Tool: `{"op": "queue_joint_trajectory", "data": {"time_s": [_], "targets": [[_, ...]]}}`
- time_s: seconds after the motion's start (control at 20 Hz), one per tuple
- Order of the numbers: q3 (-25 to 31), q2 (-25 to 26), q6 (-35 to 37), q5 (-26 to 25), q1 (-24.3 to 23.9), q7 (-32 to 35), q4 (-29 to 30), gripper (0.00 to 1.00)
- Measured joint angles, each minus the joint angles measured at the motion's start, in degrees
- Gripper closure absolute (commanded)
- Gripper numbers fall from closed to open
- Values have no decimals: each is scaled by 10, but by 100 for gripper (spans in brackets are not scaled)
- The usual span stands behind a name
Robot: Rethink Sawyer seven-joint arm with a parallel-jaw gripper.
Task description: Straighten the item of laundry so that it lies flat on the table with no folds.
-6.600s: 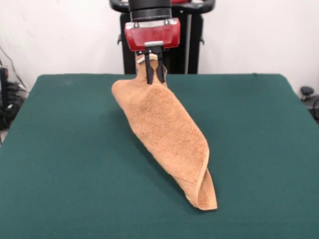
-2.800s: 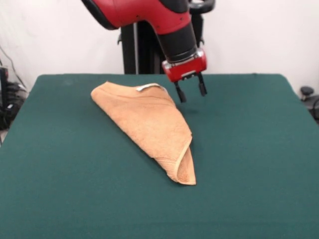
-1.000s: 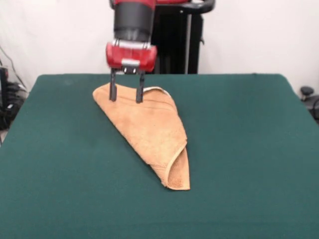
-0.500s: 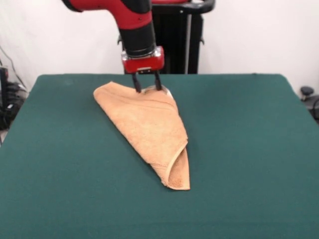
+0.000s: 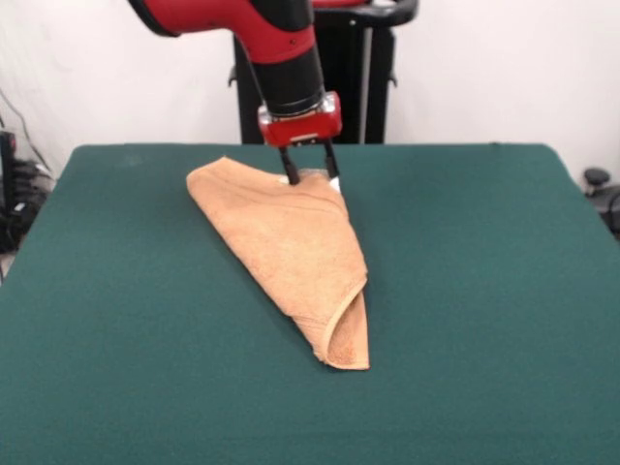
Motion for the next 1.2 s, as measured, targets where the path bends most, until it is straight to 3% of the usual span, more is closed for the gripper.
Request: {"op": "queue_joint_trajectory", "data": {"time_s": [0.9, 1.2], "targets": [[4, 22, 17, 10, 0, 0, 0, 0], [4, 34, 169, 65, 8, 0, 0, 0]]}}
